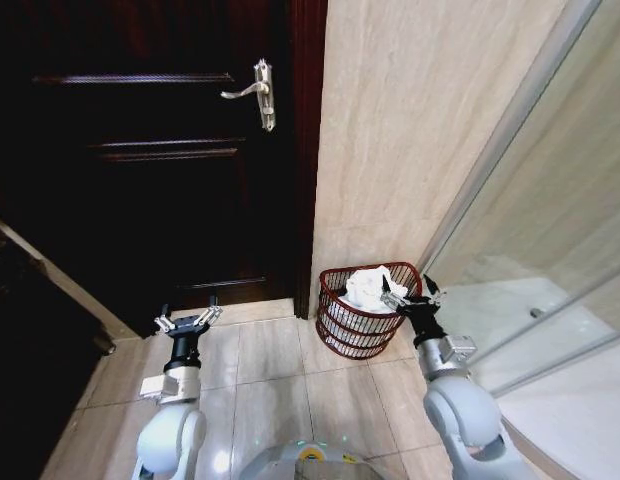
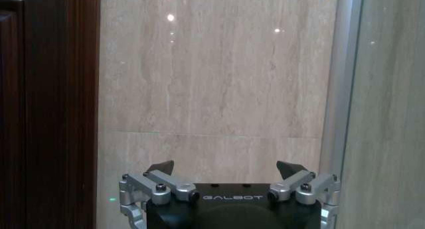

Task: Discard the used towel into the hamper.

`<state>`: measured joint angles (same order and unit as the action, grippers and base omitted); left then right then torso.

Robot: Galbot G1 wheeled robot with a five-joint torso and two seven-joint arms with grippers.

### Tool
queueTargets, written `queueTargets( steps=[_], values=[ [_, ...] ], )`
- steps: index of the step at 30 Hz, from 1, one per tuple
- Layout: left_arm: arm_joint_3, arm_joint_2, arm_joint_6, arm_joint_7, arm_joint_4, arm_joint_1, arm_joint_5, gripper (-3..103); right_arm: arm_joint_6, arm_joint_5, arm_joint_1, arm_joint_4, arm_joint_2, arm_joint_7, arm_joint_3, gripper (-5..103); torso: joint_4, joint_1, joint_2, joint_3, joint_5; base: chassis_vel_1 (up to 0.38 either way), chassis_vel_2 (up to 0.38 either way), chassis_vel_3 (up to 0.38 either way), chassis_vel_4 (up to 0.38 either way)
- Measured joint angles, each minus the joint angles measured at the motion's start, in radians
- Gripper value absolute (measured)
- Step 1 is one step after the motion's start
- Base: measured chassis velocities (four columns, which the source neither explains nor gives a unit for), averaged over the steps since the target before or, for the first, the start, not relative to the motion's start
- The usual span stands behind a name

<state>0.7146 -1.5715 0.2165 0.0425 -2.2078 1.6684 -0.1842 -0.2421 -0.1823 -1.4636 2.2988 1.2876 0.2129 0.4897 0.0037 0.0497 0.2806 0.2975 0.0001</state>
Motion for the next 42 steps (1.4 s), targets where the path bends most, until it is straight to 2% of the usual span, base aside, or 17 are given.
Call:
queueTargets(
  steps=[23,42],
  values=[
    [-0.016,0.001,-0.042,-0.001,0.033,-0.073,0.000,100,-0.006,-0.003,0.009,-0.007,0.017,0.006,0.027,100,-0.0001,0.002,0.005,0.003,-0.0001,0.013,0.012,0.014,0.014],
    [-0.012,-0.009,-0.057,-0.002,0.043,-0.098,0.006,100,0.000,0.002,0.035,-0.039,0.028,0.006,0.003,100,0.0000,0.028,0.080,0.052,0.0000,0.009,0.007,0.007,0.007]
  ],
)
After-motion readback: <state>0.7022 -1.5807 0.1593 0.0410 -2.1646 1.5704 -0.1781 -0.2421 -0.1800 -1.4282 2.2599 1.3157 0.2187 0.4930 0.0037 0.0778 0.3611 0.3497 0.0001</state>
